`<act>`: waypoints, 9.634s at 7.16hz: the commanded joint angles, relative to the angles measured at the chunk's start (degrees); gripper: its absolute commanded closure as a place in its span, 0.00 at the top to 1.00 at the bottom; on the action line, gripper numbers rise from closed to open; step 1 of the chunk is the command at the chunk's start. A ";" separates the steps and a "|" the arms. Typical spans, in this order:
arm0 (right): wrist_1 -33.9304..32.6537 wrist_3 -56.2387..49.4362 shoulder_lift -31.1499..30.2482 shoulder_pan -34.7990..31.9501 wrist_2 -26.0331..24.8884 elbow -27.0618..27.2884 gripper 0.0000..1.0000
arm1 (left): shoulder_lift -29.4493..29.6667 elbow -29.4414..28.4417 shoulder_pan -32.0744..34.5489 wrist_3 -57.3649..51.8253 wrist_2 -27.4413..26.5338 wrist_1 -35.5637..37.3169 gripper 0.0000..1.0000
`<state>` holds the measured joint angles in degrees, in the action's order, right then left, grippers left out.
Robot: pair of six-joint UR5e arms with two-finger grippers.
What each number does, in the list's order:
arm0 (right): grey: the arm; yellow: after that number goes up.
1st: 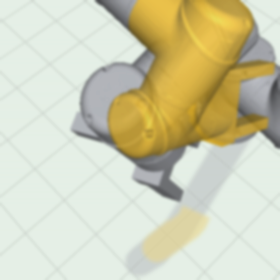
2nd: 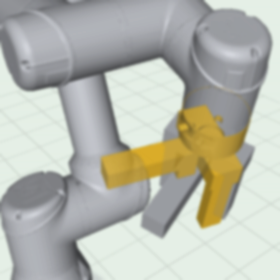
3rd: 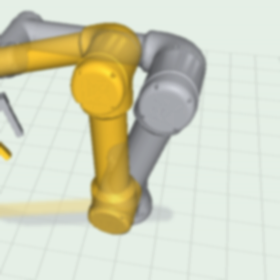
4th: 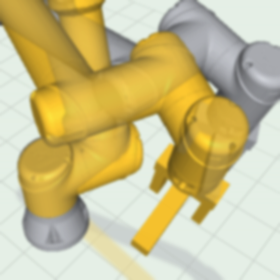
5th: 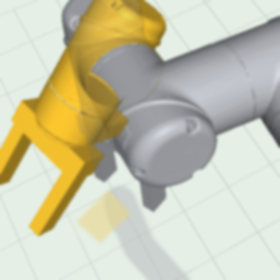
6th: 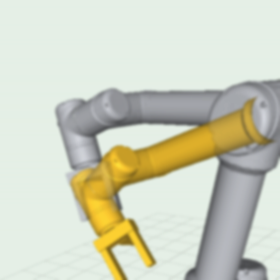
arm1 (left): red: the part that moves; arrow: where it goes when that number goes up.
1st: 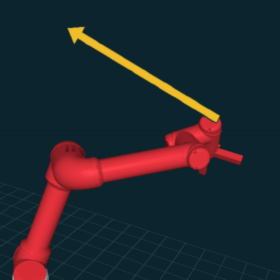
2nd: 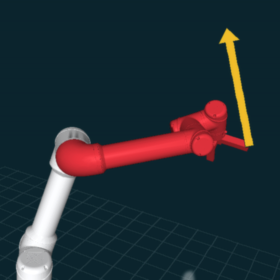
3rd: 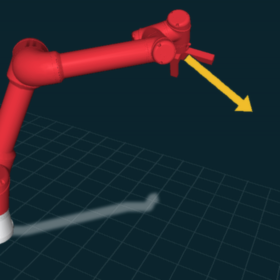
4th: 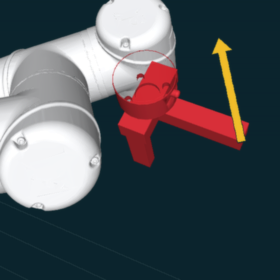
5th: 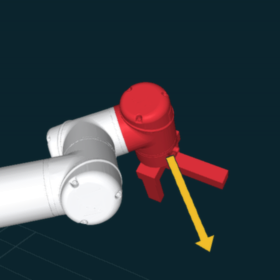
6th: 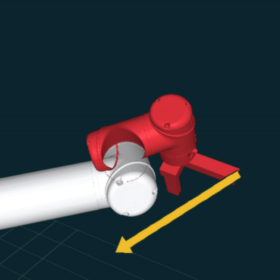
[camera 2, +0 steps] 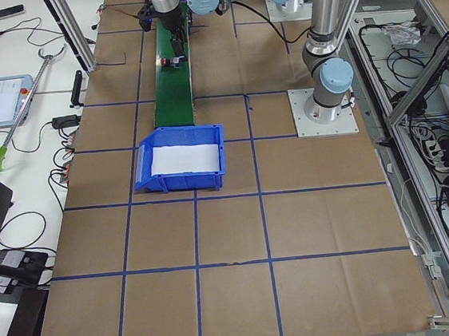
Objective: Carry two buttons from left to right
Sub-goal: 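Carry the yellow button into the blue bin by the right arm, then release the yellow button and move the right gripper back to the belt, then lower the right gripper and grasp the red button on the belt, then carry the red button into the right-side bin and release it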
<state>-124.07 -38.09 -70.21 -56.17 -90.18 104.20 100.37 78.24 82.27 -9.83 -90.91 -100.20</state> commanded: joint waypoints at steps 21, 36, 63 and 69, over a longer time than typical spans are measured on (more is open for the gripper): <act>17.82 35.06 -14.52 -32.03 0.09 -9.44 1.00 | -4.66 7.72 3.95 8.34 0.47 5.45 1.00; 12.01 42.39 3.49 -36.55 5.71 -17.01 1.00 | -5.01 10.00 2.46 0.52 -0.14 9.99 1.00; 12.10 -0.94 13.51 -5.70 -0.71 -23.34 0.03 | -4.40 8.34 3.07 6.23 0.64 10.72 1.00; 12.10 -0.67 15.90 -5.79 1.13 -23.78 0.96 | -4.48 8.34 3.16 6.23 0.82 10.72 1.00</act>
<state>-111.88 -38.80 -54.33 -61.95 -90.36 80.49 95.89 86.57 85.35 -3.60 -90.10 -89.47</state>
